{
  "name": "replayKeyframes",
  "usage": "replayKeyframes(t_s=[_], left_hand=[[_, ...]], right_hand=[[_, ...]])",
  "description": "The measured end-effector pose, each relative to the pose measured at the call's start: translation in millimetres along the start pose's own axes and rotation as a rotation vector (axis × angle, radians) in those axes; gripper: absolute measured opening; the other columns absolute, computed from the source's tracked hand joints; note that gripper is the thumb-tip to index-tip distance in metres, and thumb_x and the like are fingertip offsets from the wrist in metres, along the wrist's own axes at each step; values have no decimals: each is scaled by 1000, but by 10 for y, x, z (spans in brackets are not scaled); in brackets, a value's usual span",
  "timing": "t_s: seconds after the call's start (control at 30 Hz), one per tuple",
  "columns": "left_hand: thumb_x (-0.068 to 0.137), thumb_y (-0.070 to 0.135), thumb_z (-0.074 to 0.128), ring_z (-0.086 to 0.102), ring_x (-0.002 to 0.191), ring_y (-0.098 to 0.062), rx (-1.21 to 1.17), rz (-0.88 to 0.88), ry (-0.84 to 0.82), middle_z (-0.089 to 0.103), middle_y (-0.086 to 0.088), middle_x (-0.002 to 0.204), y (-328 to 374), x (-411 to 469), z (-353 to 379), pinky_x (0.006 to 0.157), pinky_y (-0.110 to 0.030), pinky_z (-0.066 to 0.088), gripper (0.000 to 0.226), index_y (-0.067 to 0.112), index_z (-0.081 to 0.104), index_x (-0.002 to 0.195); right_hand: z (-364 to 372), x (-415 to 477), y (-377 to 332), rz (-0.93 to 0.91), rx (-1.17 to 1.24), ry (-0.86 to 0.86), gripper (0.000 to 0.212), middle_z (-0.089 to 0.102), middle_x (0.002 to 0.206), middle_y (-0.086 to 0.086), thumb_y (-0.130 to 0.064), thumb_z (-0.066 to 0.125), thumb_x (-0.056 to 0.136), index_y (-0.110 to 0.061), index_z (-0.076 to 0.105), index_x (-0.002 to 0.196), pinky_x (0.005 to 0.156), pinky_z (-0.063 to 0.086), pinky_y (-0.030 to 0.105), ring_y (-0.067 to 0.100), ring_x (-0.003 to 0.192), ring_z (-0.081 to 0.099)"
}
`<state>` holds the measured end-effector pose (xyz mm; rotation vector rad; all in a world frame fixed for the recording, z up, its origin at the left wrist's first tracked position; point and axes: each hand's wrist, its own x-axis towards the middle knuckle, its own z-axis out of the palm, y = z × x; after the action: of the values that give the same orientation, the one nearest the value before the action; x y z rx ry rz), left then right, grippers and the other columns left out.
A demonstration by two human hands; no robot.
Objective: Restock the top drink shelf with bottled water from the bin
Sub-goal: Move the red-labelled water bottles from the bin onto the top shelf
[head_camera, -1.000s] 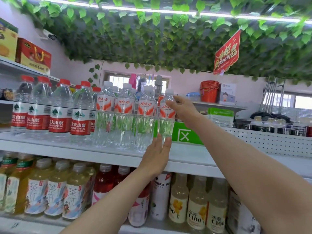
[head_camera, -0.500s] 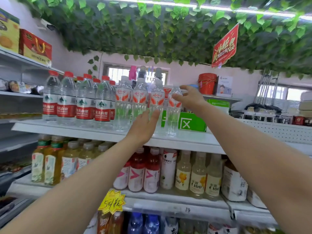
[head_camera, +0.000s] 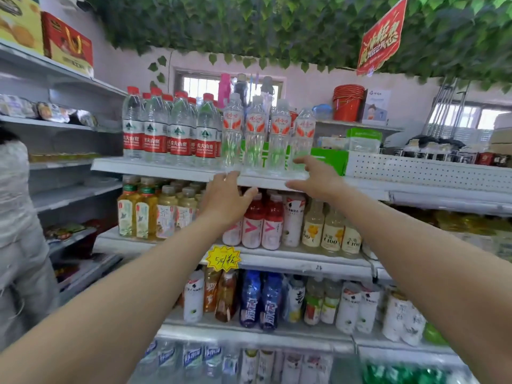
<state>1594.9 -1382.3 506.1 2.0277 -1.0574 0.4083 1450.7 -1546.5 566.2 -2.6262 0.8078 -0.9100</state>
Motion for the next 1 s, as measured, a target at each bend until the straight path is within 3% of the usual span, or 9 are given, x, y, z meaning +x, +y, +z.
replayKeyframes(t_s=[0.33, 0.57, 0.77, 1.0], left_hand=[[90, 50, 64, 41, 134, -32, 91, -149, -274, 43, -9, 148, -1002, -1320, 738, 106, -45, 41, 64, 24, 45, 145], [93, 51, 59, 36, 138, -32, 153, -332, -499, 37, -10, 153, -1832, -2217, 1491, 104, -44, 42, 64, 25, 39, 149], [95, 49, 56, 35, 140, -29, 182, -546, -729, 32, -8, 156, -2600, -3112, 2091, 109, -40, 36, 63, 27, 36, 151], [95, 52, 53, 45, 132, -30, 243, -811, -844, 46, -8, 145, -3174, -4222, 2556, 106, -39, 39, 58, 29, 42, 147]], right_hand=[[1507, -1163, 354, 168, -3, -314, 73, 52, 149, 7, -36, 80, 86, -25, 45, 148, 93, 47, 32, 27, 126, 56], [2630, -1713, 740, 249, -18, -608, 74, 47, 151, 13, -34, 77, 89, -20, 40, 153, 106, 45, 39, 31, 133, 51], [3771, -2189, 1154, 330, 44, -817, 72, 48, 153, 10, -31, 80, 88, -18, 45, 149, 107, 43, 36, 29, 136, 49], [4973, -2753, 1486, 530, 127, -1044, 70, 58, 138, 16, -29, 81, 86, -11, 49, 146, 100, 45, 33, 30, 128, 58]])
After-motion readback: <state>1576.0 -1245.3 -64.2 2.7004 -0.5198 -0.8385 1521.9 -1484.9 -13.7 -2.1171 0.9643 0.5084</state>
